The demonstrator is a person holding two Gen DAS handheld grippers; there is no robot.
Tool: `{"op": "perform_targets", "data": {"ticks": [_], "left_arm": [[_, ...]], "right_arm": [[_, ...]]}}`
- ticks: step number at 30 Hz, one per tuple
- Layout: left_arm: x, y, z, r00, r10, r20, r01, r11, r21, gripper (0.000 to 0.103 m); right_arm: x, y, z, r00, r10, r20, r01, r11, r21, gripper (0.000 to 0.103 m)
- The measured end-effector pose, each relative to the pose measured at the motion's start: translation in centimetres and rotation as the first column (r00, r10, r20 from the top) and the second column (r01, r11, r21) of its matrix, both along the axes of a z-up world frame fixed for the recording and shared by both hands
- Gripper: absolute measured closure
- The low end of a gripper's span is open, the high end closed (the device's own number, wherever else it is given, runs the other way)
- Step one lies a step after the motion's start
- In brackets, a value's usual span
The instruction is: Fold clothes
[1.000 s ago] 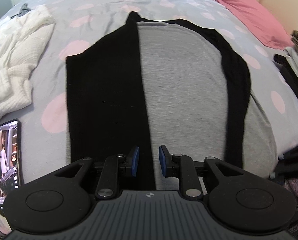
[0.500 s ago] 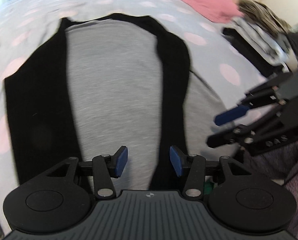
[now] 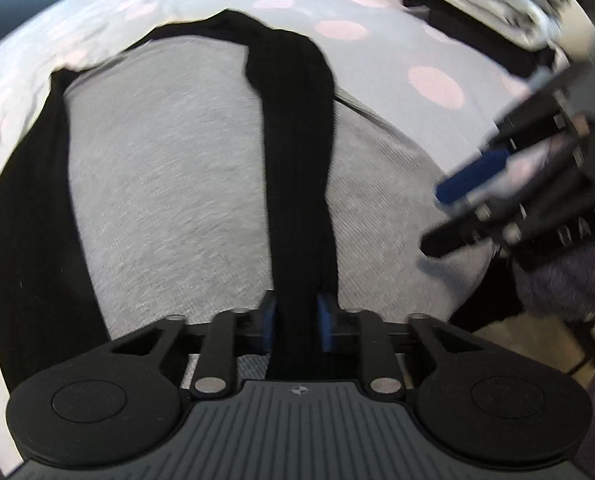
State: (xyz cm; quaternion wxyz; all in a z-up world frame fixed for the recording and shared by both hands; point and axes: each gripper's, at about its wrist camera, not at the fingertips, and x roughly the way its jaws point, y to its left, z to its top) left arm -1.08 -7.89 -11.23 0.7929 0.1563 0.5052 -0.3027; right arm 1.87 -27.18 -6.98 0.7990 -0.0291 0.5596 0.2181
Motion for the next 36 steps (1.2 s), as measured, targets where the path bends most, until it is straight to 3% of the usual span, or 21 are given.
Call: {"op": "perform_targets", "data": {"ticks": [5, 9, 12, 15, 20, 24, 27, 30, 33, 36], "left_arm": [[1.4, 3.2, 1.3, 0.987, 0.118, -0.109, -0.133, 0.981, -0.143, 0.096], [2.7, 6.7, 2.6, 0.957, 0.218, -0.193, -0.265, 0.928, -0.263, 0.096], [3.8, 10.1, 2.5, 0.903, 0.325, -0.281, -0.405, 0.863, -0.303, 0.097], [4.5, 13.3, 1.5, 0.829, 0.426, -0.363, -0.537, 0.788, -0.301, 0.097], [4.2, 16.1, 0.4, 0.749, 0.563, -0.349, -0.643, 0.744, -0.181, 0.097], [3.9, 18.3, -0.3, 0.668, 0.624, -0.406, -0.73, 0.657, -0.19, 0.093], [3.3, 19.3, 0.2, 0.648, 0.668, -0.366, -0.755, 0.626, -0.193, 0.092], [2.9, 19.7, 1.1, 0.648, 0.707, -0.281, -0.759, 0.63, -0.164, 0.092], [2.6, 19.8, 1.8, 0.667, 0.717, -0.204, -0.745, 0.652, -0.143, 0.092], [1.8, 19.2, 3.0, 0.714, 0.691, -0.116, -0.7, 0.7, -0.143, 0.092]], "right_arm": [[-0.2, -0.1, 0.0, 1.0, 0.004, 0.005, -0.004, 1.0, 0.005, 0.056], [-0.2, -0.1, -0.1, 1.0, 0.009, 0.005, -0.009, 1.0, 0.005, 0.055], [-0.3, 0.0, -0.3, 1.0, 0.011, 0.0, -0.011, 1.0, -0.003, 0.055], [-0.3, 0.2, -0.3, 1.0, 0.015, 0.002, -0.015, 1.0, -0.009, 0.055], [-0.4, 0.5, -0.4, 1.0, 0.027, 0.002, -0.027, 0.999, -0.02, 0.055], [-0.4, 0.8, -0.7, 0.999, 0.038, -0.006, -0.039, 0.998, -0.042, 0.055], [-0.4, 0.9, -0.9, 0.999, 0.038, -0.013, -0.039, 0.998, -0.052, 0.055], [-0.5, 0.9, -0.9, 0.999, 0.036, -0.016, -0.037, 0.998, -0.054, 0.055], [-0.6, 0.9, -1.0, 0.999, 0.038, -0.017, -0.039, 0.998, -0.058, 0.054], [-0.6, 1.1, -0.8, 0.999, 0.04, -0.012, -0.041, 0.998, -0.056, 0.054]]}}
